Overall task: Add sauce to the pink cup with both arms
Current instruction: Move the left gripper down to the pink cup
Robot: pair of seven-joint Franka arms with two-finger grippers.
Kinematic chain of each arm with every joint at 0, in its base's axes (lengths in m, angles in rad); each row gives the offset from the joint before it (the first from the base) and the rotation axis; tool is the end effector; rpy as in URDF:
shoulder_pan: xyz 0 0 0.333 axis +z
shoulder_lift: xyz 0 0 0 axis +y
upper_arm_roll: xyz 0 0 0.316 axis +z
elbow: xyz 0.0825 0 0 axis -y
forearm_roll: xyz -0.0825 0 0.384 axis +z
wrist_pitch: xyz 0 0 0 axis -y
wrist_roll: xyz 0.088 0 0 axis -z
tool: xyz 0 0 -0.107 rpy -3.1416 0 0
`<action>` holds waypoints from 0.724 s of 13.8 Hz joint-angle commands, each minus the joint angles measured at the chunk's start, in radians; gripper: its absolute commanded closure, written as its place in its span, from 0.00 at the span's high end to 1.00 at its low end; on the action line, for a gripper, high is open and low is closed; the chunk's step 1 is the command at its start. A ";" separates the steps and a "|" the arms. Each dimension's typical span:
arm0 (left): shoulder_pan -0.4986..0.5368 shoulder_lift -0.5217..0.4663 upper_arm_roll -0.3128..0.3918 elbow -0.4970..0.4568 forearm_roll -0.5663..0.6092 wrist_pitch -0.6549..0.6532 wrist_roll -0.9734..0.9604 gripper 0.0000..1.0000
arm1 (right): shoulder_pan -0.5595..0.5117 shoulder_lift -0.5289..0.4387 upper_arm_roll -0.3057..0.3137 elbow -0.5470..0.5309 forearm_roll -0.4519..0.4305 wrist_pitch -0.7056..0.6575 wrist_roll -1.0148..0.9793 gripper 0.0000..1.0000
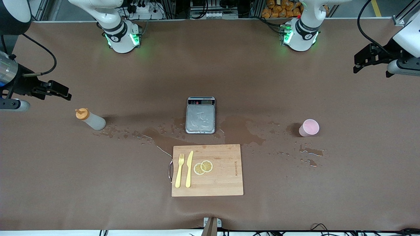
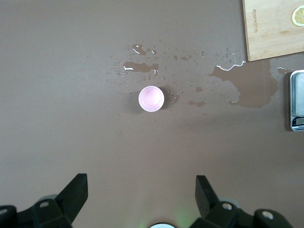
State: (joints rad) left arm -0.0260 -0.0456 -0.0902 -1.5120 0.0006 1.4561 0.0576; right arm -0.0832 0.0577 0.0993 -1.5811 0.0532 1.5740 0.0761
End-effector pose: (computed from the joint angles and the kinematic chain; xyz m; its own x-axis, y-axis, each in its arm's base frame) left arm 0.5246 -0.0625 0.6665 0.9849 -0.1727 -0.0107 -0.1728 -0.9850 -0.0041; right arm 0.5700 0.0133 0.5878 0.9958 -0.0598 -0.0688 -0.0636 -0.9965 -0.0537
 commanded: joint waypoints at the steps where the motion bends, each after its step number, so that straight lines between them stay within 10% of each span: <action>1: -0.002 0.006 0.000 0.026 0.029 -0.023 0.016 1.00 | -0.004 -0.015 0.003 -0.014 0.008 0.009 -0.001 1.00; 10: -0.002 0.010 0.003 0.027 0.029 -0.030 0.013 1.00 | -0.006 -0.015 0.002 -0.013 0.008 0.003 0.004 1.00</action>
State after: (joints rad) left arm -0.0253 -0.0456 -0.0881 -1.5075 0.0006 1.4489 0.0577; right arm -0.0832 0.0578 0.0992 -1.5823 0.0532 1.5740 0.0762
